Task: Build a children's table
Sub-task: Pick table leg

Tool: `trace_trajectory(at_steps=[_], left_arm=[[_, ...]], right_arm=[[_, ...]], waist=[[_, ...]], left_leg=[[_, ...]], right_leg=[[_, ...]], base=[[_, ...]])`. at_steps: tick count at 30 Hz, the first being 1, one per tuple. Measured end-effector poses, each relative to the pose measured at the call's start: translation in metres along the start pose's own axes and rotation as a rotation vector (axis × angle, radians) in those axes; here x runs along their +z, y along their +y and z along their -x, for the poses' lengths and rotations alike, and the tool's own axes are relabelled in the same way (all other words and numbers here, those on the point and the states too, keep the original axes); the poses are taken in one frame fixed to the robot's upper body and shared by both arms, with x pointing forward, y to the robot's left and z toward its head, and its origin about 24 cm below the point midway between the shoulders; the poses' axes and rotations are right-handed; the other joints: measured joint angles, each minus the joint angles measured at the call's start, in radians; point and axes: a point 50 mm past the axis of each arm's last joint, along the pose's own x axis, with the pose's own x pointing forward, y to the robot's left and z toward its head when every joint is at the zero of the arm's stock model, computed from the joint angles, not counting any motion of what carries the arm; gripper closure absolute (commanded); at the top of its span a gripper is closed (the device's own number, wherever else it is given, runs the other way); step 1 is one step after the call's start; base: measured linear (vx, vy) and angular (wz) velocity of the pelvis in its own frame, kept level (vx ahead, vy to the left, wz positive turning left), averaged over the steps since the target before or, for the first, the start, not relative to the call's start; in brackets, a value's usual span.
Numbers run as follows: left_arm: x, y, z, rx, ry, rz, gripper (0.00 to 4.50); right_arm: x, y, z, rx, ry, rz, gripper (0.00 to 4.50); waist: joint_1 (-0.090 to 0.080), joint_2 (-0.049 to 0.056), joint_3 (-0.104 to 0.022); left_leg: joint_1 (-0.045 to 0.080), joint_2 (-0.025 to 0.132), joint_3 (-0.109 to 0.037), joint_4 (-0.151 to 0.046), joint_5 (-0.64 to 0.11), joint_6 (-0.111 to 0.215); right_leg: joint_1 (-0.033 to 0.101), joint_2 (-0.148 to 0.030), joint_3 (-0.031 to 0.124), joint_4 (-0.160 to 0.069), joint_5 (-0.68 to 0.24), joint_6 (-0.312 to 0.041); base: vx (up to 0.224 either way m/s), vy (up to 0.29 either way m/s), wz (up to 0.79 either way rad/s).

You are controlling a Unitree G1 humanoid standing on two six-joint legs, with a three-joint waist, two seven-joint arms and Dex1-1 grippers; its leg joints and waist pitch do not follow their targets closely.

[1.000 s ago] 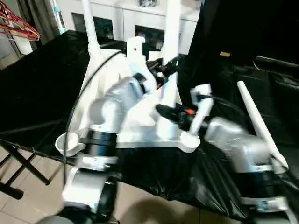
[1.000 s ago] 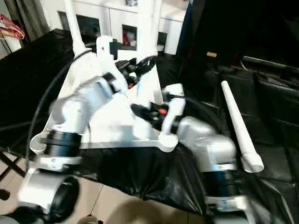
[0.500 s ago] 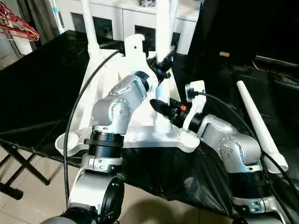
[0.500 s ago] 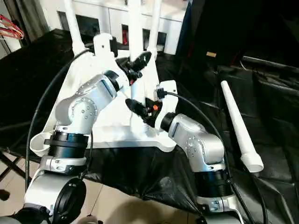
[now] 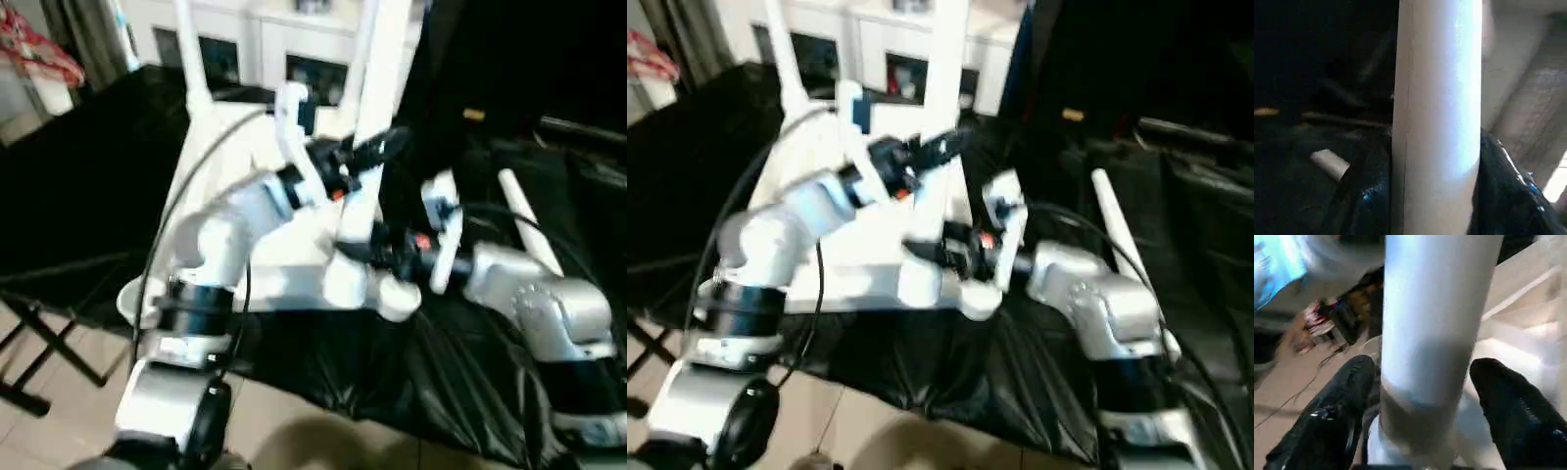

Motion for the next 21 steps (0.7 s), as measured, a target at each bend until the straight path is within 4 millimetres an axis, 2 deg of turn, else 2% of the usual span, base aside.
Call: trace_trajectory(at_steps=[4, 7, 8, 11, 13, 20, 21], left_arm=[[0.004, -0.012, 0.002, -0.186, -0.039, 0.087, 2.68], [0.006, -0.018, 0.004, -0.263, -0.04, 0.111, 2.68], [0.005, -0.019, 0.005, -0.283, -0.038, 0.114, 2.68], [0.004, -0.023, 0.007, -0.335, -0.028, 0.118, 2.68], [0.004, -0.024, 0.008, -0.35, -0.025, 0.118, 2.68], [0.003, -0.025, 0.009, -0.371, -0.003, 0.134, 2.68], [0.003, -0.025, 0.009, -0.368, -0.001, 0.133, 2.12]], right_arm=[[0.003, 0.006, 0.006, 0.091, 0.013, 0.001, 0.99], [0.003, 0.011, 0.004, 0.146, 0.015, 0.005, 0.99], [0.003, 0.013, 0.003, 0.162, 0.018, 0.008, 1.26], [0.002, 0.017, 0.0, 0.208, 0.023, 0.007, 1.37], [0.003, 0.018, 0.0, 0.226, 0.018, 0.004, 1.69], [0.001, 0.022, 0.001, 0.274, 0.014, -0.024, 2.16], [0.001, 0.022, 0.001, 0.278, 0.013, -0.024, 2.34]], waist=[[0.0, 0.0, 0.0], [-0.002, 0.0, 0.0], [-0.002, 0.0, 0.0], [0.0, 0.0, 0.0], [0.0, 0.0, 0.0], [0.001, 0.0, 0.0], [0.001, 0.0, 0.0]], left_leg=[[0.0, 0.0, 0.0, 0.0, 0.0, 0.0], [0.0, 0.0, 0.0, 0.0, 0.0, 0.0], [0.0, 0.0, 0.0, 0.0, 0.0, 0.0], [0.001, 0.0, 0.0, 0.0, 0.0, 0.0], [0.001, 0.0, 0.0, 0.0, 0.0, 0.0], [0.0, 0.0, 0.0, 0.0, 0.0, 0.0], [0.0, 0.0, 0.0, 0.0, 0.0, 0.0]], right_leg=[[0.001, 0.0, 0.0, 0.001, 0.0, 0.0], [0.0, 0.0, 0.0, 0.002, 0.0, -0.001], [0.0, 0.0, 0.0, 0.002, 0.001, -0.001], [0.0, 0.0, 0.001, 0.002, 0.001, -0.001], [0.001, 0.0, 0.001, 0.002, 0.001, -0.001], [0.0, 0.0, 0.0, 0.002, 0.001, -0.001], [0.0, 0.0, 0.0, 0.002, 0.001, -0.001]], base=[[0.0, 0.0, 0.0], [0.0, 0.0, 0.0], [0.0, 0.0, 0.0], [0.0, 0.0, 0.0], [0.0, 0.0, 0.0], [0.0, 0.0, 0.0], [0.0, 0.0, 0.0]])
